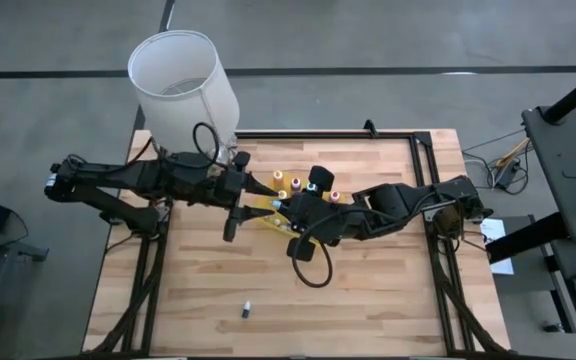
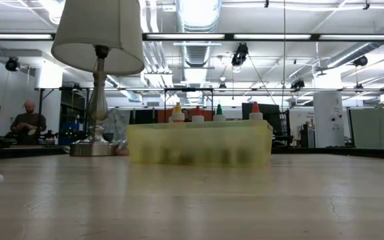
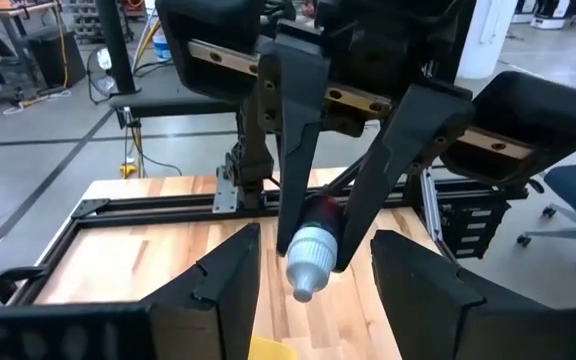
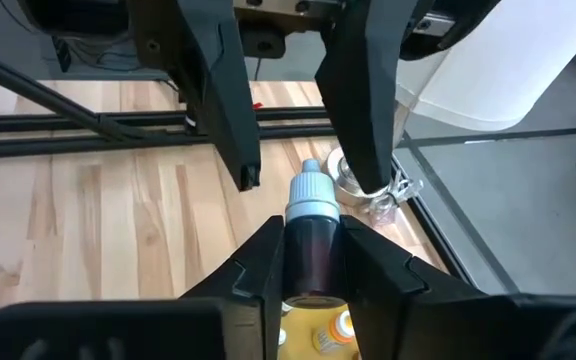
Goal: Pick & Place food coloring
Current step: Put the small orange food coloring bottle into the yellow bin
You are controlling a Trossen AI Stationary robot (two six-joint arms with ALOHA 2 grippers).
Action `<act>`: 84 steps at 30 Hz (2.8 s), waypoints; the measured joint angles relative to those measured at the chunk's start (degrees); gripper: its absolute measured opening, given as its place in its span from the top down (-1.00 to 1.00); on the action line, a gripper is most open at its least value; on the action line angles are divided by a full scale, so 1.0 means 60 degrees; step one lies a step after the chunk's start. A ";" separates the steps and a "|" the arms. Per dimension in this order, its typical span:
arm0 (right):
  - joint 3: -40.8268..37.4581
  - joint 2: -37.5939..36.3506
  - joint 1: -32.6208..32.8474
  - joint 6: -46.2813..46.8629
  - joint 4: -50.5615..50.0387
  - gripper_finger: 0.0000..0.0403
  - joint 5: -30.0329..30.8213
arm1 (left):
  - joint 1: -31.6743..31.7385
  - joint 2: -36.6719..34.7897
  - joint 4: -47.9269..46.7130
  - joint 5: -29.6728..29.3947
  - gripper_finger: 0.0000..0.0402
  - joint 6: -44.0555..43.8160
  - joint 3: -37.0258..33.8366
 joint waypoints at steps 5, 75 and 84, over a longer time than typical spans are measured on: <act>0.0000 0.0000 0.0000 0.0002 0.0006 0.62 0.0000 | 0.0000 0.0036 -0.0081 -0.0025 0.18 -0.0039 -0.0004; -0.0007 -0.0365 0.0000 0.0188 0.0042 0.12 -0.0047 | 0.0004 0.0120 -0.0365 0.0044 0.86 -0.0226 -0.0026; -0.0007 -0.1506 0.0062 0.1309 -0.0379 0.02 0.0017 | 0.0122 0.0245 -0.0884 0.0003 0.86 -0.0521 -0.0029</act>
